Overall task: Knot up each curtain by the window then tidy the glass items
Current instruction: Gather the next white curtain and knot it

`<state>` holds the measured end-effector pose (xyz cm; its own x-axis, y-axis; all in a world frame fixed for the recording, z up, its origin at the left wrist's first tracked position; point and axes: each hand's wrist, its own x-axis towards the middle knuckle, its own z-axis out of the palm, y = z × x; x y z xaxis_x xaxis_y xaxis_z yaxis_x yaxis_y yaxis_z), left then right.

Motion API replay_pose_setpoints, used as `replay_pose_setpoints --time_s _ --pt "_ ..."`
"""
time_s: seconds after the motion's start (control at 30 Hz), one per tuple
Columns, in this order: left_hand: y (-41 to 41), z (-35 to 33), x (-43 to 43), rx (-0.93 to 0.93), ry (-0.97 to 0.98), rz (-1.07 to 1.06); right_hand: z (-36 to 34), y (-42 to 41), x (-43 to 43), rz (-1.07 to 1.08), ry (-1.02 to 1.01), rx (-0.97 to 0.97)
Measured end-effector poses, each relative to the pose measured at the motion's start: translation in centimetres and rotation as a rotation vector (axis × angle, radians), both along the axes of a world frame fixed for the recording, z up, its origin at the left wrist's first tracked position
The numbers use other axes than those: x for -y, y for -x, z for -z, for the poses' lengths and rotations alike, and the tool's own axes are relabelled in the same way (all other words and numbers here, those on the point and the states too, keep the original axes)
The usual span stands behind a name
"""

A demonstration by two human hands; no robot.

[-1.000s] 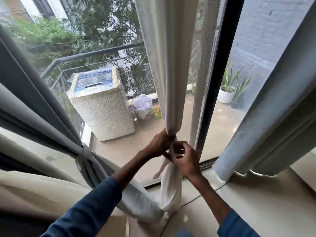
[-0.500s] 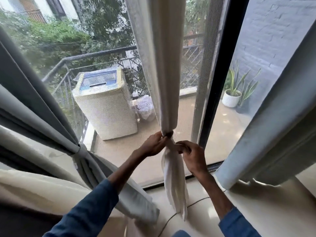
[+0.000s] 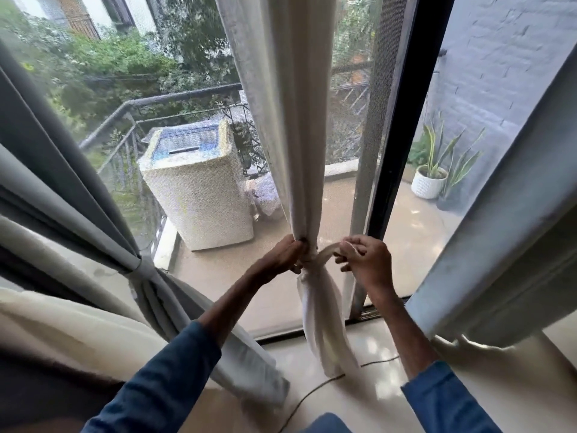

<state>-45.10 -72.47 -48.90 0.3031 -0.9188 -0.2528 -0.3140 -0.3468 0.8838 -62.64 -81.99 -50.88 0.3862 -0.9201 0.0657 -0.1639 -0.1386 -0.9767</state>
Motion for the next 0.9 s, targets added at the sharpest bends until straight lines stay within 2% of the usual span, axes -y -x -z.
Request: replay_pose_setpoints --time_s 0.07,0.23,0.33,0.43,0.63,0.7,0.8,0.9 --pt "0.6 -0.1 0.0 0.007 -0.003 -0.042 -1.2 0.2 -0.4 -0.039 -0.119 0.164" --pt "1.9 -0.2 0.0 -0.019 -0.021 -0.069 -3.1 1.3 -1.4 -0.183 -0.227 0.322" --pt "3.0 -0.5 -0.2 -0.041 -0.025 -0.091 -3.1 1.5 -2.0 -0.239 -0.183 0.335" --pt "4.0 -0.7 -0.6 -0.060 -0.028 -0.079 -2.3 1.4 -2.3 -0.275 0.001 0.266" --pt "4.7 -1.0 -2.0 -0.151 -0.048 0.021 -0.9 1.8 -2.5 -0.280 0.549 0.107" --pt "5.3 -1.3 -2.5 -0.160 -0.026 0.055 -0.8 2.0 -2.3 -0.296 0.626 0.024" --pt "5.6 -1.4 -2.7 -0.119 -0.005 0.044 -1.0 2.5 -2.4 -0.295 0.668 -0.245" --pt "5.4 -1.6 -2.4 -0.093 -0.034 -0.020 -1.8 3.1 -3.1 -0.401 0.696 -0.469"
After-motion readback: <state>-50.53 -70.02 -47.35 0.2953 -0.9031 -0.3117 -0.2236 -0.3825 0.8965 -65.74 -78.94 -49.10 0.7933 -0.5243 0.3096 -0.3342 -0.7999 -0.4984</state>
